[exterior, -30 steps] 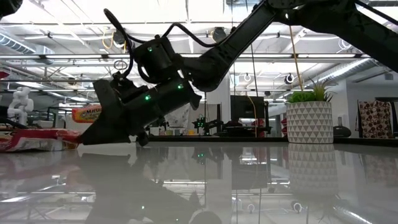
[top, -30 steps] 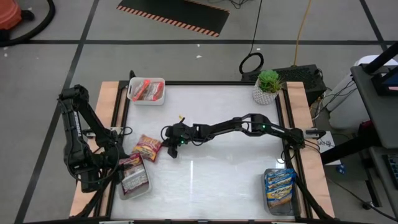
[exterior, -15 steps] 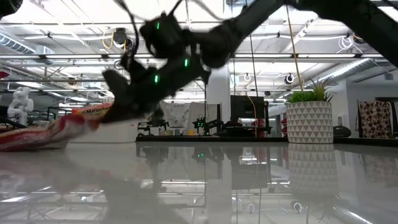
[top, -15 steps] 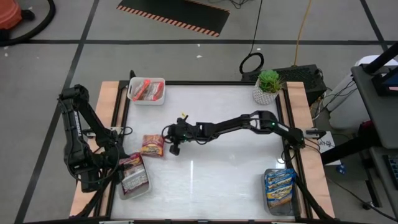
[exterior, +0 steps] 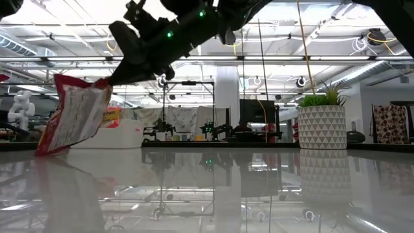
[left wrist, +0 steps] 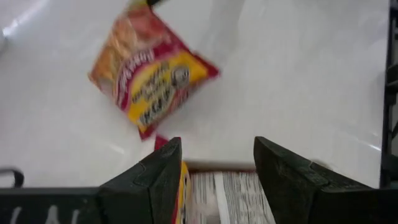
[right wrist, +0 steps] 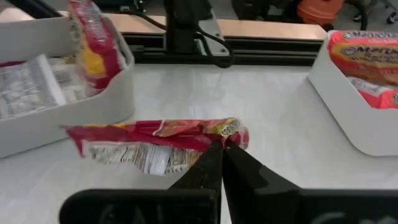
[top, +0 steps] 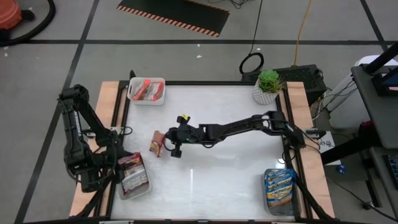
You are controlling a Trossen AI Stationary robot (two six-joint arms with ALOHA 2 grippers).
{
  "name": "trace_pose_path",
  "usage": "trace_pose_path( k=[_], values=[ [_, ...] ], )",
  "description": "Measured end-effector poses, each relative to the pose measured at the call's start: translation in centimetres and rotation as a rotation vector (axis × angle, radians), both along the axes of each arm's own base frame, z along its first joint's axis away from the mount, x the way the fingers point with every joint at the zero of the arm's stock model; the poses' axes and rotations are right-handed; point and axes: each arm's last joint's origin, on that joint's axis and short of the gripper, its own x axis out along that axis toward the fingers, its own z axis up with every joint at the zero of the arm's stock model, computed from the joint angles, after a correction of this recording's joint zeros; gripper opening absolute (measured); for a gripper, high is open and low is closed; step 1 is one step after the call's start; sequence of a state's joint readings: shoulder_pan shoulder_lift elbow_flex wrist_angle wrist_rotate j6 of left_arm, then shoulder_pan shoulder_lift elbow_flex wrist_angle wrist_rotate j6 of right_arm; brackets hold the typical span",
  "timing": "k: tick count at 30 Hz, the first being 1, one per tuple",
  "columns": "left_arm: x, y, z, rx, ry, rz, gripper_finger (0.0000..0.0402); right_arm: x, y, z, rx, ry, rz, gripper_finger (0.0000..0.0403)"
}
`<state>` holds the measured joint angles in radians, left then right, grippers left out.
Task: Sort Maruchan noodles
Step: Put the red noodle pack into the gray bin
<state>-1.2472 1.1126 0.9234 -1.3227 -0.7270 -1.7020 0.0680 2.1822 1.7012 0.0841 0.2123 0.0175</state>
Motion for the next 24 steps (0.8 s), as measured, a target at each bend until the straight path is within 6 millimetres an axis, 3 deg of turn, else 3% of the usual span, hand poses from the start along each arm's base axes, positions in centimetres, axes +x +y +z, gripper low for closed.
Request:
trace_pose_path(
  k=[6, 14, 19, 24],
  values=[
    [0.8, 0.4, 0.1, 0.059, -0.030, 0.006, 0.0205, -0.4, 1.0, 1.0, -0.012, -0.002, 0.027, 0.0000],
    [2.4, 0.6, 0.3, 0.162, -0.059, -0.059, 0.0205, -0.9, 1.0, 0.5, -0.027, 0.073, -0.057, 0.0000],
    [4.1, -1.0, 0.1, 0.304, -0.129, -0.211, 0.0205, -1.1, 0.2, 0.4, -0.005, 0.095, -0.109, 0.0000],
    [6.1, -3.3, -1.7, 0.484, -0.112, -0.323, 0.0206, -1.2, -0.8, 0.2, 0.004, 0.118, -0.132, 0.0000]
  ],
)
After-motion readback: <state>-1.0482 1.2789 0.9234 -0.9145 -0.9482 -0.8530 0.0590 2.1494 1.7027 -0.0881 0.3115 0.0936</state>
